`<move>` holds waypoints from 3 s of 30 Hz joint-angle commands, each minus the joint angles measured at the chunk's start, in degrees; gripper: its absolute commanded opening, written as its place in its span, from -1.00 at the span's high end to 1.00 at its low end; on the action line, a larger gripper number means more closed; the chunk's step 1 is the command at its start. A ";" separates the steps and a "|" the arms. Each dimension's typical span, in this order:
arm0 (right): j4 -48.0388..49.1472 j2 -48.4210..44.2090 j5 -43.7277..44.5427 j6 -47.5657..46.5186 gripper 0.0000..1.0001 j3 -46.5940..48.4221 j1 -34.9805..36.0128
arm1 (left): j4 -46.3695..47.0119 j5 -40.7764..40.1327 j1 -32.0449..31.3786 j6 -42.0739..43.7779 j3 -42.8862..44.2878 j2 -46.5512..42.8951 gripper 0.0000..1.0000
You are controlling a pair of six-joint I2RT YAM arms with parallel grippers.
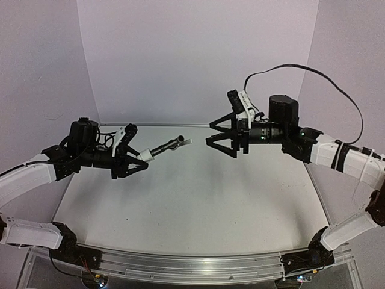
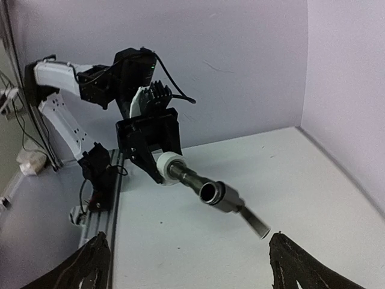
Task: Install the water faucets
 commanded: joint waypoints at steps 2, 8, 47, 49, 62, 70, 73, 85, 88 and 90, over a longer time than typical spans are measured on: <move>-3.30 1.33 -2.68 -24.53 -0.81 2.83 1.82 | -0.72 18.53 0.13 -5.49 5.42 0.51 1.00; -4.33 6.63 -6.87 -25.03 -0.72 9.07 3.09 | -1.77 20.86 0.13 -5.57 6.01 0.99 1.00; -5.28 23.64 -16.39 2.92 1.00 20.63 8.69 | -3.85 0.54 -1.29 9.36 8.92 0.69 1.00; -4.34 25.13 -14.60 13.45 1.00 22.02 8.68 | -1.45 -11.73 -2.75 13.71 7.75 -0.29 1.00; -0.67 30.35 -17.39 70.91 0.75 25.93 7.28 | 7.34 -16.85 -3.37 25.19 -0.68 -3.36 1.00; 0.14 26.03 -10.53 67.08 -0.47 22.76 3.03 | 7.26 -12.29 -3.30 19.39 -3.29 -8.00 1.00; 0.92 23.78 -8.15 65.39 -0.78 20.70 -0.49 | 7.25 -11.63 -3.30 17.74 -4.63 -9.86 1.00; 2.25 8.17 0.60 4.45 -0.87 6.10 -4.17 | 1.47 -0.38 -3.08 9.75 -4.04 -11.15 1.00; 0.38 2.89 -3.15 -15.34 -0.88 1.58 -3.74 | -0.80 2.63 -2.96 8.47 -2.87 -9.86 1.00; 0.98 0.66 -3.18 -28.59 -0.90 -1.89 -3.46 | -1.48 4.32 -2.78 7.96 -2.44 -9.45 1.00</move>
